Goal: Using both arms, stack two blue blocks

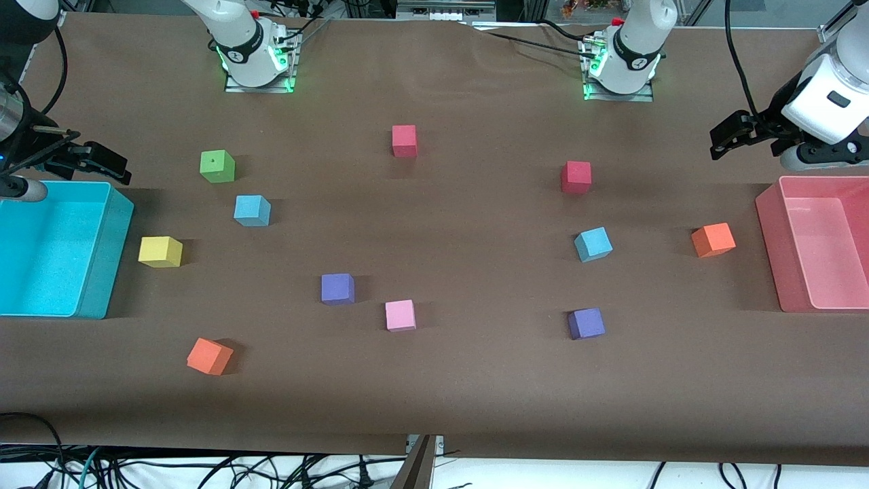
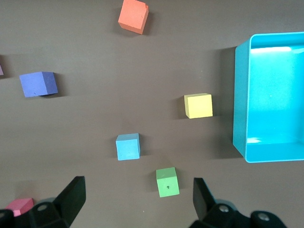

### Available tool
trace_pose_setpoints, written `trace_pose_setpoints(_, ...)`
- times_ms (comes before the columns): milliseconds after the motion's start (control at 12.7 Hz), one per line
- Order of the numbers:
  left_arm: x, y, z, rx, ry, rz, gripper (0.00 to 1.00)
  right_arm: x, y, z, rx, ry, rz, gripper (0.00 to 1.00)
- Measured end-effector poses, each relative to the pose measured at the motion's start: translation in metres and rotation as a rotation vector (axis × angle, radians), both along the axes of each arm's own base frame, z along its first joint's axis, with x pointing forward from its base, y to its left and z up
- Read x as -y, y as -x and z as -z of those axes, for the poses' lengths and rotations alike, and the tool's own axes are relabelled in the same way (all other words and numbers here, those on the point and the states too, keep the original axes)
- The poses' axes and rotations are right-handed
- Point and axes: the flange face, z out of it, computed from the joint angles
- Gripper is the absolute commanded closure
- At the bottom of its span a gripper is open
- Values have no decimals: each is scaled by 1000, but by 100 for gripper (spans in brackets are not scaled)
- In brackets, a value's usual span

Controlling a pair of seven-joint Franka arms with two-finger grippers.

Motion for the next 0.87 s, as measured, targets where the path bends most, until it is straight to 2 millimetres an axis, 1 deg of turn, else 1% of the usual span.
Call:
trace_pose_setpoints(472,5,2,1,-13,6,7,0,-11,1,1,-9,-1,-19,0)
trace_pose_setpoints(866,6,3,0,-21,5,8,0,-13,1,1,-10,-1,-23,0)
